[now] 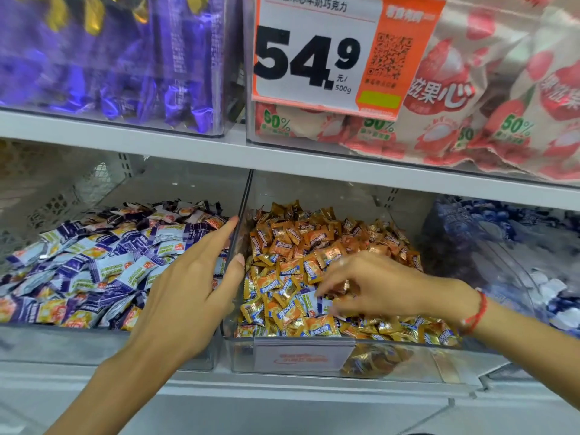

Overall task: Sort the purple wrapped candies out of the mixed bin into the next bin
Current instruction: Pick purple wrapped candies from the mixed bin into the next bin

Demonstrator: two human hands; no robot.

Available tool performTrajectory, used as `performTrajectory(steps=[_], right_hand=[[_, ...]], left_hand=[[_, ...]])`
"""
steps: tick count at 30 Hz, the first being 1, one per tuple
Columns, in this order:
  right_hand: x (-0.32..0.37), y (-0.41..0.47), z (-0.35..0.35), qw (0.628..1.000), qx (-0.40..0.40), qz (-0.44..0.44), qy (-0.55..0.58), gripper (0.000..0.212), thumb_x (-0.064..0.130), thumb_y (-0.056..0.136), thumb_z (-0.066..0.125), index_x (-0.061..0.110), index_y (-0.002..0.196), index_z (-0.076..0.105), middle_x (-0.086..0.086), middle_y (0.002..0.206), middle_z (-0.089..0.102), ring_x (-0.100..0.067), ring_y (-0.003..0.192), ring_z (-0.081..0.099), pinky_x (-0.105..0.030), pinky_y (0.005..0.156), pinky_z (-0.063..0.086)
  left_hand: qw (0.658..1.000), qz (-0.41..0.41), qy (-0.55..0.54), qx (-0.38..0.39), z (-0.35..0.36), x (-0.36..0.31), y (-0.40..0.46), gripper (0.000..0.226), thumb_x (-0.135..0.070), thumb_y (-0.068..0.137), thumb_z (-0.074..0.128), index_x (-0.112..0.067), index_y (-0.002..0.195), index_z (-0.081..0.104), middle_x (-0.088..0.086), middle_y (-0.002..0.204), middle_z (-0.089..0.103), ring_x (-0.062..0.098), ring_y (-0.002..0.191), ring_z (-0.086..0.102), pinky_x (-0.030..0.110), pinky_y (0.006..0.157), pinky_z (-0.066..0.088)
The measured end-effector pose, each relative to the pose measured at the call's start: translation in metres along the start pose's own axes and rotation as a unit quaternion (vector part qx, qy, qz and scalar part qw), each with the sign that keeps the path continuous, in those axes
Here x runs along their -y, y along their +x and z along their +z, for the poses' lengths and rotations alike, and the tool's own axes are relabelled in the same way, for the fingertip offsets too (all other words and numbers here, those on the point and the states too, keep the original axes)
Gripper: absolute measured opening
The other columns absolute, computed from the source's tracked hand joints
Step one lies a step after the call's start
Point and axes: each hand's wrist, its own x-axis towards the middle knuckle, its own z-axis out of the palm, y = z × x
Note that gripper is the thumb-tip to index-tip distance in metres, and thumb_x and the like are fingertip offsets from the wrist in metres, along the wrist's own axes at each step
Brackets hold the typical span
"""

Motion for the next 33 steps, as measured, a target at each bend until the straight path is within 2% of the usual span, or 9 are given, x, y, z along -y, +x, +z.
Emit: performTrajectory(steps=[3, 5, 11, 16, 18, 21, 26, 30, 33], right_hand=[[-0.001, 0.002, 0.013, 0.980, 0.051, 0.018, -0.191, 0.042, 0.053, 0.086, 0.062, 0.031, 0.121, 0.060, 0.009, 0.115, 0.057, -0.011, 0.109, 0.046, -0.033, 0.076, 0.044], [-0.005, 0.000, 0.013, 0.981, 0.030, 0.026, -0.191, 0.034, 0.047, 0.091, 0.057, 0.031, 0.120, 0.061, 0.008, 0.115, 0.059, -0.014, 0.110, 0.048, -0.035, 0.075, 0.045], [-0.014, -0.025, 0.004, 0.995, -0.032, 0.073, 0.058, 0.016, 0.030, 0.096, 0.057, 0.031, 0.108, 0.067, 0.015, 0.116, 0.063, -0.001, 0.110, 0.053, -0.029, 0.099, 0.039], [0.010, -0.026, -0.005, 0.953, -0.101, 0.107, 0.264, 0.011, 0.024, 0.102, 0.043, 0.029, 0.101, 0.053, 0.009, 0.095, 0.061, -0.013, 0.080, 0.058, -0.033, 0.075, 0.047], [0.017, -0.012, -0.004, 0.989, -0.038, 0.074, 0.122, 0.012, 0.021, 0.099, 0.046, 0.032, 0.102, 0.049, 0.007, 0.089, 0.058, -0.012, 0.070, 0.051, -0.035, 0.065, 0.043], [0.022, 0.011, 0.004, 0.990, 0.037, 0.001, -0.137, 0.035, 0.025, 0.090, 0.060, 0.035, 0.123, 0.056, 0.003, 0.106, 0.061, -0.016, 0.097, 0.056, -0.037, 0.076, 0.048], [0.014, 0.019, 0.012, 0.969, -0.013, -0.081, -0.234, 0.029, 0.040, 0.091, 0.061, 0.028, 0.115, 0.067, 0.003, 0.098, 0.065, -0.018, 0.094, 0.059, -0.035, 0.075, 0.049], [0.001, 0.002, 0.014, 0.996, -0.057, 0.027, -0.067, 0.033, 0.059, 0.088, 0.052, 0.030, 0.100, 0.063, 0.013, 0.100, 0.059, -0.006, 0.090, 0.056, -0.028, 0.075, 0.049], [0.003, -0.008, 0.014, 0.979, -0.120, 0.100, 0.134, 0.028, 0.057, 0.086, 0.056, 0.030, 0.092, 0.062, 0.016, 0.100, 0.060, 0.002, 0.098, 0.055, -0.024, 0.087, 0.046]], left_hand=[[1.000, 0.005, 0.004, -0.012, 0.000, 0.002, 0.001, 0.061, -0.051, 0.087, 0.033, -0.039, 0.146, 0.032, -0.018, 0.142, 0.043, 0.009, 0.127, 0.045, 0.026, 0.087, 0.034], [0.999, 0.032, 0.003, -0.036, -0.002, 0.003, 0.001, 0.057, -0.050, 0.088, 0.039, -0.037, 0.143, 0.038, -0.023, 0.137, 0.042, 0.002, 0.126, 0.041, 0.026, 0.093, 0.035], [0.984, 0.168, 0.010, -0.058, -0.002, -0.011, 0.000, 0.034, -0.036, 0.089, 0.048, -0.030, 0.119, 0.063, -0.019, 0.130, 0.055, -0.002, 0.120, 0.046, 0.015, 0.104, 0.029], [0.980, 0.191, 0.012, -0.048, 0.010, -0.017, 0.000, 0.029, -0.035, 0.089, 0.050, -0.031, 0.114, 0.067, -0.019, 0.123, 0.059, -0.001, 0.116, 0.050, 0.022, 0.103, 0.032], [0.980, 0.185, 0.036, -0.061, 0.011, -0.014, 0.005, 0.032, -0.035, 0.091, 0.048, -0.028, 0.117, 0.065, -0.015, 0.126, 0.059, 0.003, 0.119, 0.049, 0.025, 0.105, 0.032], [0.987, 0.131, 0.037, -0.086, 0.006, -0.010, 0.010, 0.044, -0.042, 0.093, 0.042, -0.022, 0.130, 0.057, -0.007, 0.133, 0.055, 0.009, 0.124, 0.046, 0.026, 0.105, 0.031], [0.994, 0.014, -0.047, -0.094, -0.009, 0.003, 0.012, 0.061, -0.063, 0.088, 0.032, -0.028, 0.135, 0.048, -0.009, 0.135, 0.051, 0.007, 0.125, 0.042, 0.028, 0.099, 0.032], [0.998, -0.001, -0.024, -0.062, -0.019, 0.015, 0.013, 0.064, -0.069, 0.086, 0.027, -0.033, 0.136, 0.046, -0.011, 0.138, 0.050, 0.010, 0.126, 0.044, 0.034, 0.096, 0.038], [0.999, 0.012, 0.016, -0.027, -0.018, 0.016, 0.009, 0.060, -0.065, 0.089, 0.027, -0.035, 0.137, 0.044, -0.013, 0.140, 0.049, 0.011, 0.127, 0.045, 0.032, 0.095, 0.038]])
